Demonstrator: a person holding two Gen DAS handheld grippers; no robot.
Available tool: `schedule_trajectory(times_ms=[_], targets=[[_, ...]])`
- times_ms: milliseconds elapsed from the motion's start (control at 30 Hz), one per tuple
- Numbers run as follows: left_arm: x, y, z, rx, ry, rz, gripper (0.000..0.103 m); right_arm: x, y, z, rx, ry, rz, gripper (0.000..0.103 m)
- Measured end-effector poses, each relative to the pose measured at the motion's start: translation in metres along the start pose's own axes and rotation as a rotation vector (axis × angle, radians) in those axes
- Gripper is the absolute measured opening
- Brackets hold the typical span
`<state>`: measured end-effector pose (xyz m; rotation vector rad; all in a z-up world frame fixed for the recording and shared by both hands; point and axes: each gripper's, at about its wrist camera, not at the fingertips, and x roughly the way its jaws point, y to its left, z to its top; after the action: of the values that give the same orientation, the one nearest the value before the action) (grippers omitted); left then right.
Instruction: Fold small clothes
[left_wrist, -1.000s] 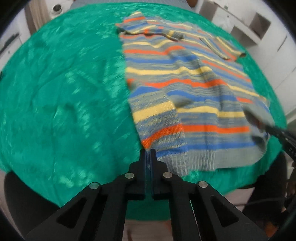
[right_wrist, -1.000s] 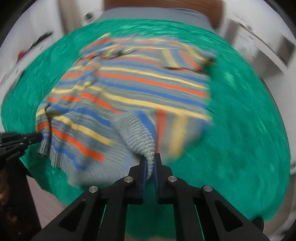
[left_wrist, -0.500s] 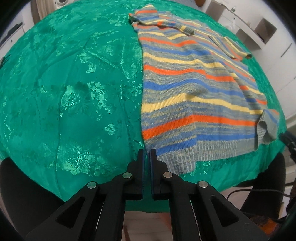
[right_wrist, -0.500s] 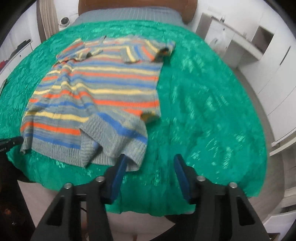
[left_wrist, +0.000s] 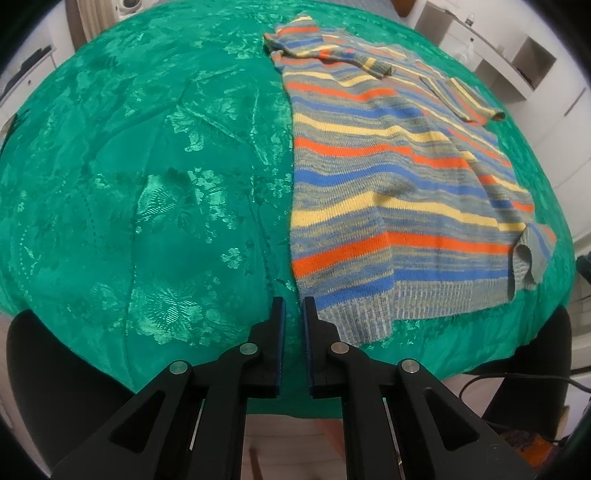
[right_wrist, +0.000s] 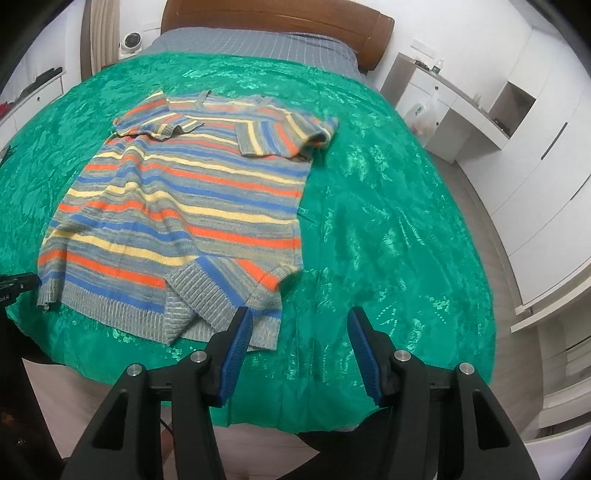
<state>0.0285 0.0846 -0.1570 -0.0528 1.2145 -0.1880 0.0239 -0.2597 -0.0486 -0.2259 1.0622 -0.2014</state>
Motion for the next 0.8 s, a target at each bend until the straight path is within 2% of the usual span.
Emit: schedule_trajectory(times_ms=[500, 600, 667, 700, 800], targets=[[0.0, 0.004, -0.003, -0.01, 0.007, 0.008, 0.007, -0.006, -0.002, 0.008, -0.035, -0.014, -0.086, 0.054], [-0.001, 0.004, -0.004, -0.009, 0.004, 0.012, 0.007, -0.01, -0.003, 0.01, -0.055, -0.022, -0.132, 0.054], [-0.002, 0.004, -0.004, -0.009, -0.001, 0.014, 0.016, -0.014, -0.005, 0.012, -0.064, -0.036, -0.163, 0.057], [-0.002, 0.004, -0.005, -0.009, -0.004, 0.017, 0.017, -0.017, -0.006, 0.013, -0.069, -0.045, -0.182, 0.06], [-0.003, 0.003, -0.005, -0.005, -0.008, 0.026, 0.019, -0.022, -0.009, 0.016, -0.09, -0.067, -0.236, 0.061]])
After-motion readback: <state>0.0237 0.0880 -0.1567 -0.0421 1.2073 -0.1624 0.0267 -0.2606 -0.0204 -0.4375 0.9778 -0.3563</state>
